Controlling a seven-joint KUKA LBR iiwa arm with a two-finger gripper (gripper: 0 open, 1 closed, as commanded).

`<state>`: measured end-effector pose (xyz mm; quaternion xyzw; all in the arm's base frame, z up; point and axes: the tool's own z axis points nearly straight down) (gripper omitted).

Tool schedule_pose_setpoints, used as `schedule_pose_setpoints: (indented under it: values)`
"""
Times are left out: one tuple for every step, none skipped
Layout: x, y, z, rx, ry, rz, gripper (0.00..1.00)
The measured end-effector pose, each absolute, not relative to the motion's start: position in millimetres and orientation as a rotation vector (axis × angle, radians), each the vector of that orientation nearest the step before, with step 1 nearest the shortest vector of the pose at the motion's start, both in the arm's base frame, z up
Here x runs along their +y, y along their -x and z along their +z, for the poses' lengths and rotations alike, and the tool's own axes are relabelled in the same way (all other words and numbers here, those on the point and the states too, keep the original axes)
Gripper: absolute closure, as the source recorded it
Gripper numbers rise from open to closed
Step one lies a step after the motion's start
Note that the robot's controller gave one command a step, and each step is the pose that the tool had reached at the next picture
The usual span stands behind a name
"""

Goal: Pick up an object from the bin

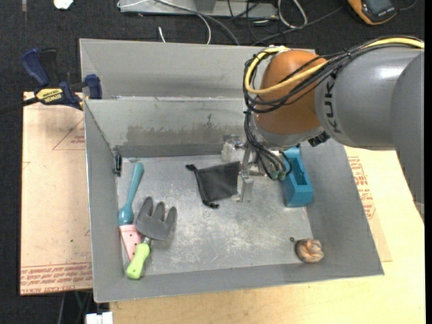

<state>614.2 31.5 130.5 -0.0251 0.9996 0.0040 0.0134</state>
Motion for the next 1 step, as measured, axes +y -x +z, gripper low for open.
schedule_pose_setpoints:
  values:
    - [28.3, -617.5, 119.5, 3.113, 0.056, 0.015, 0.0]
